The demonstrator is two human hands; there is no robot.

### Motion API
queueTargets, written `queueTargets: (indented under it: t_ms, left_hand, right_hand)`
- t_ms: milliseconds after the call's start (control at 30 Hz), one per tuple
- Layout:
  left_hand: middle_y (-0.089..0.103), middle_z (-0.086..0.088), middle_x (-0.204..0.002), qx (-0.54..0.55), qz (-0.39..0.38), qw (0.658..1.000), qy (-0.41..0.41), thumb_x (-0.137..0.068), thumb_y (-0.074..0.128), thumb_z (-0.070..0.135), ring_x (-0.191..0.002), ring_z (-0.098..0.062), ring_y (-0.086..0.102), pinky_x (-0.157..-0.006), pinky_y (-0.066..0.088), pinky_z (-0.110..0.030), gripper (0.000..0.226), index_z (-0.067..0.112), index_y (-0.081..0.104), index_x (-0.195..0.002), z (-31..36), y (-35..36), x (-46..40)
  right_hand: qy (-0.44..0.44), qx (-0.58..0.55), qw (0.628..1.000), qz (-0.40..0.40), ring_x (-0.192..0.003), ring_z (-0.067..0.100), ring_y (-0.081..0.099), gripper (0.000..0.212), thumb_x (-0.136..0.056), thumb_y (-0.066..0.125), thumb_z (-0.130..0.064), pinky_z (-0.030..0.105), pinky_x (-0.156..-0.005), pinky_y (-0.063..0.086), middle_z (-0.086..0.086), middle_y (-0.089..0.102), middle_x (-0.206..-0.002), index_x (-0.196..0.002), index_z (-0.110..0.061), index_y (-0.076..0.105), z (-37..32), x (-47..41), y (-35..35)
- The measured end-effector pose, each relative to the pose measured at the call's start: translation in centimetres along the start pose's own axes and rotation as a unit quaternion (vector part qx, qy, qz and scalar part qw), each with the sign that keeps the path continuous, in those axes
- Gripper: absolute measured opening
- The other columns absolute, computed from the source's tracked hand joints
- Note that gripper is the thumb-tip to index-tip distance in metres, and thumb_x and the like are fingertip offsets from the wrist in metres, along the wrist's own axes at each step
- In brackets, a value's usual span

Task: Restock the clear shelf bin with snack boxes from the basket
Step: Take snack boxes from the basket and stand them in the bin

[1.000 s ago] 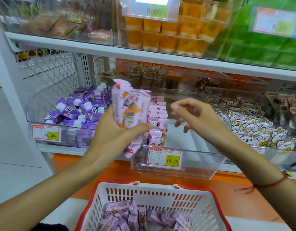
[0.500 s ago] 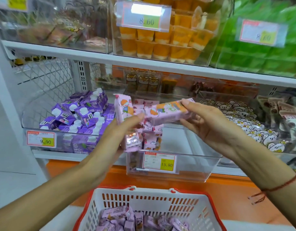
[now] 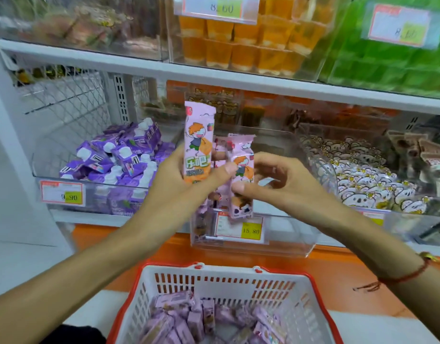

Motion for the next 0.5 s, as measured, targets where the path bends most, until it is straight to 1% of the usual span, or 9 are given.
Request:
queueTargets:
  t_ms: [67, 100, 167, 233, 267, 300, 367, 400, 500]
  left_hand:
    - [0.071, 0.002, -0.078, 0.006, 0.006, 0.998, -0.069, -0.073, 0.075, 0.035, -0.064, -0.009, 0.065, -0.058, 0.053, -0.023, 0.028, 0.024, 0.061, -0.094, -1.3, -0.7, -1.0]
    - [0.068, 0.001, -0.073, 0.042, 0.004, 0.992, -0.12, -0.067, 0.078, 0.029, -0.063, -0.012, 0.063, -0.059, 0.053, -0.027, 0.033, 0.023, 0.059, -0.093, -2.2, -0.9, -1.5]
    - [0.06, -0.002, -0.071, 0.114, -0.007, 0.975, -0.189, -0.058, 0.063, 0.015, -0.053, -0.011, 0.06, -0.052, 0.052, -0.026, 0.037, 0.017, 0.055, -0.094, -3.1, -1.0, -2.2]
    - [0.06, -0.002, -0.074, 0.077, -0.007, 0.978, -0.194, -0.07, 0.062, 0.006, -0.045, -0.007, 0.06, -0.043, 0.05, -0.02, 0.039, 0.014, 0.051, -0.106, -3.3, -1.6, -2.7]
    - [0.064, -0.001, -0.077, 0.053, 0.001, 0.981, -0.186, -0.077, 0.062, 0.003, -0.047, -0.005, 0.061, -0.045, 0.051, -0.021, 0.04, 0.016, 0.048, -0.112, -3.3, -2.1, -2.9]
    - [0.069, 0.001, -0.079, 0.032, 0.002, 0.983, -0.178, -0.078, 0.063, 0.004, -0.054, -0.004, 0.065, -0.054, 0.053, -0.026, 0.042, 0.017, 0.047, -0.115, -3.2, -2.6, -3.1]
    - [0.074, 0.005, -0.085, -0.005, -0.025, 0.987, -0.161, -0.068, 0.074, 0.015, -0.073, -0.006, 0.069, -0.073, 0.052, -0.035, 0.051, 0.022, 0.052, -0.113, -2.8, -3.1, -3.2]
    - [0.074, 0.007, -0.092, -0.023, -0.049, 0.987, -0.148, -0.062, 0.076, 0.023, -0.078, -0.006, 0.069, -0.075, 0.051, -0.033, 0.051, 0.025, 0.056, -0.109, -2.4, -3.0, -3.0]
    - [0.069, 0.011, -0.104, -0.075, -0.122, 0.985, -0.093, -0.076, 0.069, 0.023, -0.079, 0.0, 0.068, -0.063, 0.051, -0.012, 0.034, 0.032, 0.064, -0.109, -1.1, -2.1, -2.5]
  right_hand:
    - [0.012, -0.013, 0.996, 0.087, -0.066, 0.014, 0.067, 0.016, -0.079, 0.073, -0.015, 0.022, -0.056, 0.051, -0.003, 0.071, -0.074, -0.092, -0.019, 0.064, 1.0, -0.6, -2.0]
    - [0.038, -0.015, 0.991, 0.131, -0.064, 0.01, 0.065, 0.021, -0.079, 0.073, -0.013, 0.019, -0.055, 0.049, -0.004, 0.07, -0.074, -0.095, -0.016, 0.061, 1.9, -0.9, -3.3]
    - [0.101, 0.024, 0.98, 0.167, -0.064, 0.008, 0.064, 0.034, -0.077, 0.076, -0.014, 0.022, -0.055, 0.053, 0.0, 0.068, -0.077, -0.101, -0.012, 0.052, 3.8, -1.2, -5.0]
    - [0.159, 0.056, 0.978, 0.121, -0.061, 0.008, 0.066, 0.041, -0.075, 0.078, -0.014, 0.023, -0.056, 0.056, 0.002, 0.069, -0.077, -0.101, -0.011, 0.046, 5.6, -1.3, -5.1]
    - [0.179, 0.056, 0.978, 0.087, -0.061, 0.01, 0.067, 0.04, -0.075, 0.078, -0.013, 0.022, -0.054, 0.055, 0.004, 0.07, -0.076, -0.1, -0.011, 0.047, 6.4, -1.3, -4.7]
    - [0.193, 0.051, 0.978, 0.057, -0.06, 0.013, 0.067, 0.037, -0.073, 0.079, -0.013, 0.021, -0.053, 0.054, 0.006, 0.072, -0.076, -0.096, -0.011, 0.05, 7.0, -1.3, -4.2]
    - [0.212, 0.057, 0.975, 0.025, -0.061, 0.015, 0.066, 0.032, -0.069, 0.082, -0.014, 0.017, -0.05, 0.051, 0.009, 0.073, -0.075, -0.087, -0.008, 0.056, 7.7, -1.4, -3.6]
    - [0.219, 0.075, 0.973, 0.015, -0.062, 0.014, 0.065, 0.031, -0.067, 0.084, -0.015, 0.016, -0.051, 0.05, 0.01, 0.072, -0.076, -0.085, -0.007, 0.06, 7.9, -1.6, -3.5]
    - [0.221, 0.161, 0.962, -0.006, -0.059, 0.009, 0.058, 0.028, -0.062, 0.088, -0.018, 0.011, -0.049, 0.044, 0.004, 0.065, -0.071, -0.078, -0.012, 0.066, 8.4, -2.8, -2.6]
Point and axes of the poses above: each hand's wrist, its own x-axis away from the middle knuckle, its own y-axis out of the palm, z = x × y, the point moved 7 cm from there along -x, towards the middle knuckle
